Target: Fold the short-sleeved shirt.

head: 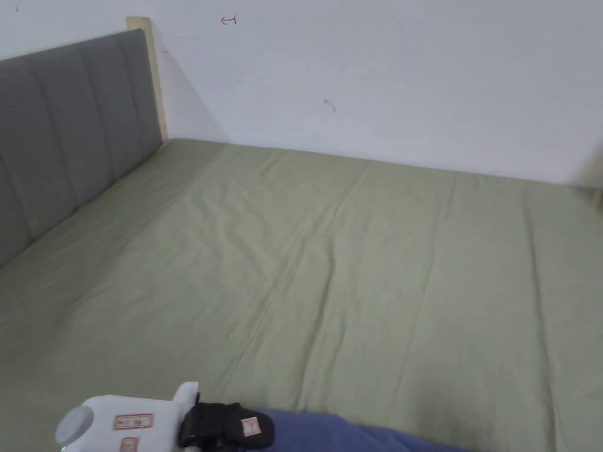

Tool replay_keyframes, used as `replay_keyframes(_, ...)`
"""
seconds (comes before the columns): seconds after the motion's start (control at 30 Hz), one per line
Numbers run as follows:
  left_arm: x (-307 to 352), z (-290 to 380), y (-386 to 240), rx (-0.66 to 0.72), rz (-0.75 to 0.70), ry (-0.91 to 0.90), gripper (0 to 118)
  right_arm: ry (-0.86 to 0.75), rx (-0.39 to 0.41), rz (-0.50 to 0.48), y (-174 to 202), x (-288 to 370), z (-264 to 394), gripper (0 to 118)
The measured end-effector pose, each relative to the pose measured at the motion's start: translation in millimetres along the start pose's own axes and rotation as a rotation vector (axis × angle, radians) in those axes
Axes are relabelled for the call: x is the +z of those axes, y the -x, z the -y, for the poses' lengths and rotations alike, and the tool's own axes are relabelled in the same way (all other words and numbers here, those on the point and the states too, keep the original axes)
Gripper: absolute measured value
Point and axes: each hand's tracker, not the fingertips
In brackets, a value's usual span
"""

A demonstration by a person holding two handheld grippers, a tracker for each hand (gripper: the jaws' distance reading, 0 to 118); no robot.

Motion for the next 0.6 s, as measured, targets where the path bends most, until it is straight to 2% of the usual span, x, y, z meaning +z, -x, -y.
replay_keyframes(0.03, -2.6, -1.0, -4.2, -0.041, -0.051, -0.022, 108, 0.004, -0.017, 0.001, 0.1, -2.6, -0.5, 0)
replay_keyframes(0.07, -3.5, 1.3, -2.4, -0.087, -0.164, -0.057, 82, 0.011, -0.034, 0.001, -0.3, -5.2, -0.9, 0)
replay_keyframes(0.1, -8.3, 2.6, -0.4, -0.103, -0.282, -0.077, 15, 0.013, -0.038, 0.003, 0.6, -4.5, -0.6, 0)
replay_keyframes(0.13, -17.8, 4.2, 9.0, -0.101, -0.483, -0.066, 6, 0.015, -0.044, 0.005, 0.4, -5.0, 0.2, 0)
replay_keyframes(0.17, -8.6, 10.6, 10.5, -0.016, -0.258, -0.106, 6, 0.018, -0.048, 0.004, -0.4, -5.1, 1.2, 0)
replay_keyframes(0.2, -11.8, 8.8, 3.9, -0.001, -0.238, -0.147, 6, 0.022, -0.05, 0.004, -0.7, -5.2, 2.0, 0)
replay_keyframes(0.27, -16.9, 10.8, -19.2, -0.143, -0.408, -0.088, 5, 0.035, -0.045, 0.01, -2.2, -3.3, 4.6, 0)
replay_keyframes(0.4, -0.5, 15.9, -81.3, -0.293, -0.637, -0.083, 5, 0.044, -0.043, 0.009, -7.8, 4.0, 7.6, 0)
replay_keyframes(0.47, 16.4, 18.5, -108.9, -0.469, -0.885, -0.114, 5, 0.024, -0.059, 0.012, -11.5, 10.5, 9.5, 0)
replay_keyframes(0.53, 21.7, 25.9, -130.5, -0.584, -1.13, -0.132, 6, 0.003, -0.08, 0.012, -18.7, 16.4, 14.3, 0)
replay_keyframes(0.57, 19.8, 29.5, -137.9, -0.619, -1.217, -0.124, 6, 0.0, -0.092, 0.012, -21.6, 18.6, 16.4, 0)
replay_keyframes(0.6, 12.8, 39.9, -152.5, -0.64, -1.242, -0.111, 6, 0.001, -0.107, 0.012, -24.1, 20.3, 18.8, 0)
